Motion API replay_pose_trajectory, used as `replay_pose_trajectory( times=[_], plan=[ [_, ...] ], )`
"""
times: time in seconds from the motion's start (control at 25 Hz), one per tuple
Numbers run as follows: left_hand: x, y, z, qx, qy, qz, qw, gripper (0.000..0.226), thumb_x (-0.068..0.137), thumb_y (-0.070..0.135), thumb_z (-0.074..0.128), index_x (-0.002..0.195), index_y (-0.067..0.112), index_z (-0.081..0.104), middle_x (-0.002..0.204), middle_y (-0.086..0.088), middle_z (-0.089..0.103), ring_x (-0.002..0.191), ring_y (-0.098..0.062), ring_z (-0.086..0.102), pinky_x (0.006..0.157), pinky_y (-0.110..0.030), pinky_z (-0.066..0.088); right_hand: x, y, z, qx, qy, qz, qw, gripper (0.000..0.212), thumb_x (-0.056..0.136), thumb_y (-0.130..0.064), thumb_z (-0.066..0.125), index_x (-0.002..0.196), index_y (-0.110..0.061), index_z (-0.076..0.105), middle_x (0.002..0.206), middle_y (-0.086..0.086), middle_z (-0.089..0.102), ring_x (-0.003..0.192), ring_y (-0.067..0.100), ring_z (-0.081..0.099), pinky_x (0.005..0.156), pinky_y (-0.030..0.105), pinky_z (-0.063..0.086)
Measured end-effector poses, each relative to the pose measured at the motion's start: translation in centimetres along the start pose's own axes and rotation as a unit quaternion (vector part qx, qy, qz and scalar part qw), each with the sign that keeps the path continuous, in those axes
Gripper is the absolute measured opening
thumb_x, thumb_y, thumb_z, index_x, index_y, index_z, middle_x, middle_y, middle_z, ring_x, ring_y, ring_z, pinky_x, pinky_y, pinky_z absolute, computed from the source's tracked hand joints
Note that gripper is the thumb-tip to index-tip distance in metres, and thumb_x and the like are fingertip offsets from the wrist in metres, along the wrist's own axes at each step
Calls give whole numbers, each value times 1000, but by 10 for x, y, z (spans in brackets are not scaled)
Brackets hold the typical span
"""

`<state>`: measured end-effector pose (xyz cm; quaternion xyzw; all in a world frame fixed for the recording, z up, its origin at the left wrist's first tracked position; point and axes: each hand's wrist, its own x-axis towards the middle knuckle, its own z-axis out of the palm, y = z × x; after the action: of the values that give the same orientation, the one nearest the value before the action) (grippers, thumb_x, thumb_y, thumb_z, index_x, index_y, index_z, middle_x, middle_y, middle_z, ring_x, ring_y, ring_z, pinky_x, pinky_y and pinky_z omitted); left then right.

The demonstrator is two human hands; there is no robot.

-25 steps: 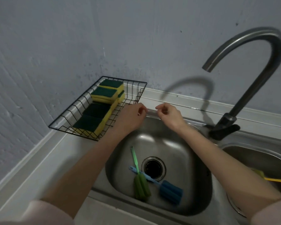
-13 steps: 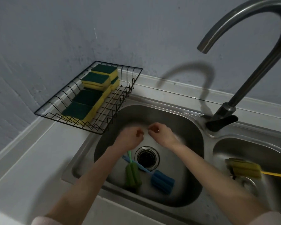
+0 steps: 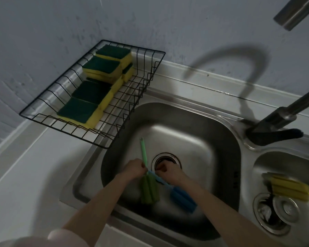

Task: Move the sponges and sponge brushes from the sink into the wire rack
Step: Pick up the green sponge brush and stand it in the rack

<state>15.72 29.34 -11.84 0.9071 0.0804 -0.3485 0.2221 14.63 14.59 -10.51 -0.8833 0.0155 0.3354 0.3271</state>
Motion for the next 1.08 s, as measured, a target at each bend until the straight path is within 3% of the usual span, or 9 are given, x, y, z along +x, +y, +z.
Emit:
replay_pose_trajectory(
  times=[0.16,0.44,0.72,0.92,1.08],
  plan=[
    [10,-4,11,-41,-1,-31,999,31,84,26,52,107,9,64,120,-15,64,112,-28,57,88,-27,45,3,8,26,14,-23,25,999,38,85,-29,55,116,-7,53,122,15,60,111,26,56,85,28,45],
    [16,-6,15,-76,12,-48,996,29,83,27,55,102,9,67,114,-14,67,107,-27,60,84,-27,46,4,6,37,20,-5,9,1000,40,83,-21,57,119,-4,50,119,18,59,108,28,57,76,24,42],
    [8,8,12,-83,67,6,994,27,86,28,54,101,11,67,110,-12,69,109,-26,60,85,-28,45,-5,9,29,51,24,1,998,35,82,-13,55,116,-7,53,116,16,63,105,25,58,68,15,35],
    [-4,25,-4,-93,109,58,988,25,85,27,56,101,12,66,108,-10,70,105,-25,61,85,-29,45,-14,3,13,81,61,-10,995,29,81,-16,58,108,-7,55,107,15,65,92,20,58,63,18,35],
    [-19,43,-23,-129,153,105,974,22,85,23,55,96,7,66,105,-15,69,101,-29,61,83,-33,45,-22,-7,-7,121,116,-48,985,21,77,-11,61,98,-12,61,100,10,67,93,22,60,75,23,46]
  ],
)
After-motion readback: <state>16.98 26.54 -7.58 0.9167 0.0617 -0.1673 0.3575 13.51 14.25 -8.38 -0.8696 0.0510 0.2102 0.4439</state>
